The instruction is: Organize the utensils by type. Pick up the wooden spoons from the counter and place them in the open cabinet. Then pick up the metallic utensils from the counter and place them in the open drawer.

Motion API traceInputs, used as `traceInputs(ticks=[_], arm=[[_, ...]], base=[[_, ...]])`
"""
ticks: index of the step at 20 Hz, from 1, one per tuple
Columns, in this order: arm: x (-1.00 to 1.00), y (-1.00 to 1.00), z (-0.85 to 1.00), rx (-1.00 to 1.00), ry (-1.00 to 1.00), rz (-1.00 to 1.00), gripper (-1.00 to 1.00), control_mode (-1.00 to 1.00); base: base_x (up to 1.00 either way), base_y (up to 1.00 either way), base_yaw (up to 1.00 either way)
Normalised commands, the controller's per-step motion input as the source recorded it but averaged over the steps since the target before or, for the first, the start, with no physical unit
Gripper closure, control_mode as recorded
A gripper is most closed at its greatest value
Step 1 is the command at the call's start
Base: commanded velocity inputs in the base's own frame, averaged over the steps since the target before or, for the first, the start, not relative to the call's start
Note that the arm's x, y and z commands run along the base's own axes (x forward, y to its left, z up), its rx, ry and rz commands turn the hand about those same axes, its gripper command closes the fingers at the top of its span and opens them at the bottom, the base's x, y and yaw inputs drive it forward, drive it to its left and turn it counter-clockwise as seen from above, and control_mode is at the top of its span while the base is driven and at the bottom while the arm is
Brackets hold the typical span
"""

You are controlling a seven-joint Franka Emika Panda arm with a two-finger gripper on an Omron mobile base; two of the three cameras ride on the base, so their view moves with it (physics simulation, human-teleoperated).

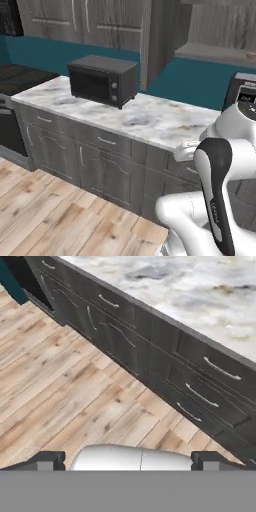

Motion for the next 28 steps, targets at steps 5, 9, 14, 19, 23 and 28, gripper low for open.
traceInputs(ticks=[5, 9, 14, 19, 23, 28], arm=[[0.00, 0.00, 0.00, 0.00, 0.00, 0.00, -1.00, 1.00], [0.00, 0.00, 0.00, 0.00, 0.00, 0.00, -1.00, 1.00], [0.00, 0.00, 0.00, 0.00, 0.00, 0.00, -1.00, 1.00], [0.00, 0.00, 0.00, 0.00, 0.00, 0.00, -1.00, 1.00], [0.00, 0.00, 0.00, 0.00, 0.00, 0.00, -1.00, 1.00], [0.00, 0.00, 0.00, 0.00, 0.00, 0.00, -1.00, 1.00]], base=[[-0.17, 0.00, 1.00], [-0.13, 0.00, 1.00], [-0.01, 0.00, 1.00], [0.02, 0.00, 0.91], [0.19, 0.07, 0.70], [0.39, 0.10, 0.55]])
